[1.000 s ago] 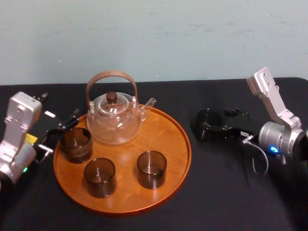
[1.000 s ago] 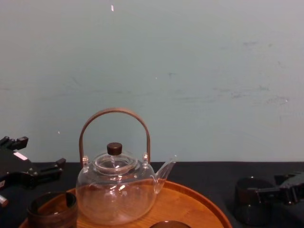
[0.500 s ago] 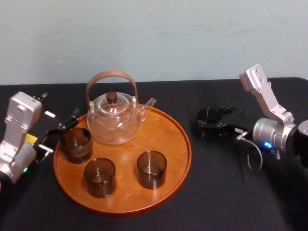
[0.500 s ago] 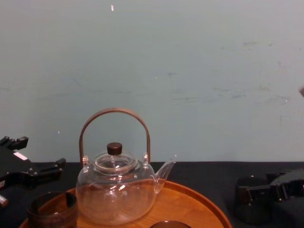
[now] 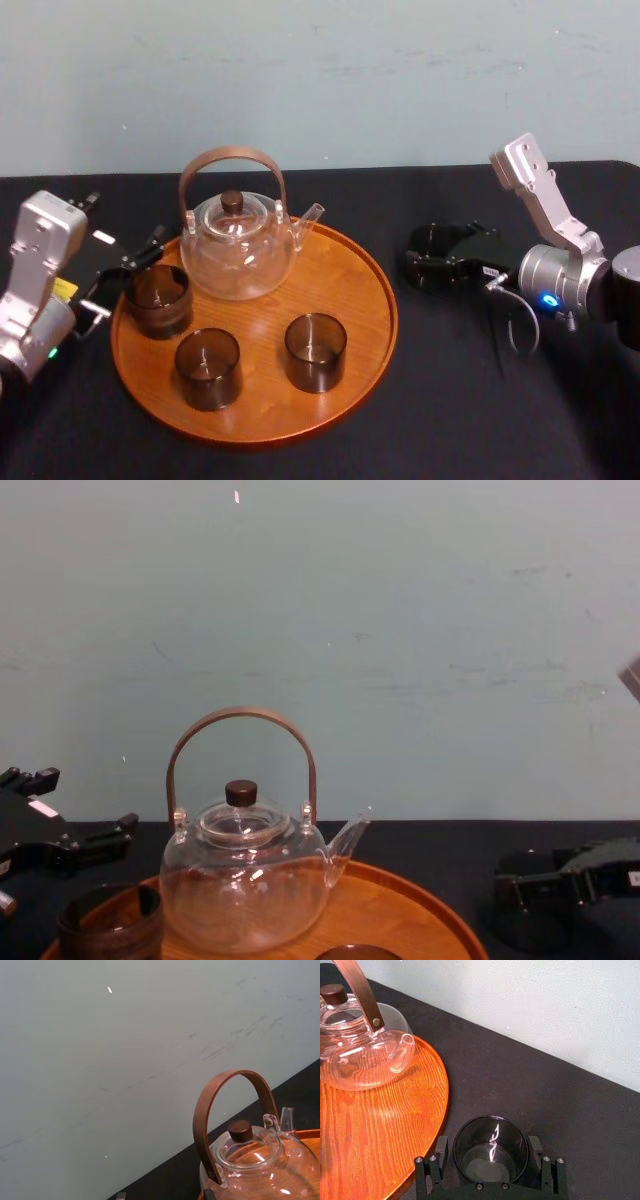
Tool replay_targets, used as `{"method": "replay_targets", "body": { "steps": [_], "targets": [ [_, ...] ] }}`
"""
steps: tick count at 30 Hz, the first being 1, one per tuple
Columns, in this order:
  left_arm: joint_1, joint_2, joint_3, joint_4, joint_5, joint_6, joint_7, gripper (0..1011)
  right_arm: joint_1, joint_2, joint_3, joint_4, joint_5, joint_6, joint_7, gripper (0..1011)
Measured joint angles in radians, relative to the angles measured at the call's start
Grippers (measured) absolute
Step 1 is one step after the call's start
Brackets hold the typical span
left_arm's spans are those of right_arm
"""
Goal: Pick up the glass from the table and place it on the tray.
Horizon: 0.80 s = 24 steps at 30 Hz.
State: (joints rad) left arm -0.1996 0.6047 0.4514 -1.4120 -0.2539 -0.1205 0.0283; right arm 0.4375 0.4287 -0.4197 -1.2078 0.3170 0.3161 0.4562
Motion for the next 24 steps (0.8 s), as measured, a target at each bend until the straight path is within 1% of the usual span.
{"method": "replay_targets", "body": {
  "steps": [9, 20, 24],
  "targets": [
    [0.000, 0.000, 0.000, 0.000, 0.000, 0.000, 0.000, 1001, 0.001, -0.007, 0.000, 0.006, -0.010, 0.011, -0.012, 1002],
    [0.000, 0.000, 0.000, 0.000, 0.000, 0.000, 0.000, 1001, 0.000, -0.006, 0.001, 0.005, -0.009, 0.010, -0.011, 1002],
    [0.000, 0.000, 0.000, 0.000, 0.000, 0.000, 0.000, 1001, 0.000, -0.006, 0.001, 0.004, -0.008, 0.009, -0.010, 964]
  ]
}}
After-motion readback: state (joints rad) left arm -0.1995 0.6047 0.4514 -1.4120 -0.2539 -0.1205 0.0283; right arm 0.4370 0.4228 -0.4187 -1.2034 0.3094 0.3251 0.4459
